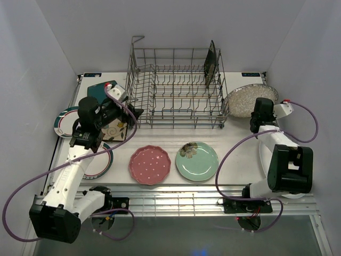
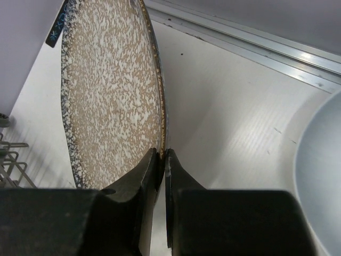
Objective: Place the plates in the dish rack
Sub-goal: Pick up the plate from the corner of the board.
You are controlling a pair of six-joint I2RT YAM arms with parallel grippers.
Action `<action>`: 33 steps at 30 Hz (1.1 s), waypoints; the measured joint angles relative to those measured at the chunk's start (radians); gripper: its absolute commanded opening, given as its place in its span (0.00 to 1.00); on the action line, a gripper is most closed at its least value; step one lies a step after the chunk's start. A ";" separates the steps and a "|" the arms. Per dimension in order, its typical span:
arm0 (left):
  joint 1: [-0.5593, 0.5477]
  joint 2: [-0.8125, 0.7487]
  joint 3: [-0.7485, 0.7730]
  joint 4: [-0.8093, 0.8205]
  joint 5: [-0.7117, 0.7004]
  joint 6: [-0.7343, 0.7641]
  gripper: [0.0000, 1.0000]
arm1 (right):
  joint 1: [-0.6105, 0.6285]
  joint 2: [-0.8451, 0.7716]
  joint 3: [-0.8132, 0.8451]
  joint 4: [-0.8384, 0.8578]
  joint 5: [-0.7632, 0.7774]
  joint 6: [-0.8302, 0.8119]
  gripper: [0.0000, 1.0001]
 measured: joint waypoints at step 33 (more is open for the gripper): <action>-0.823 0.441 0.248 -0.124 -0.237 0.164 0.98 | 0.020 -0.708 -0.315 -0.321 0.007 -0.141 0.08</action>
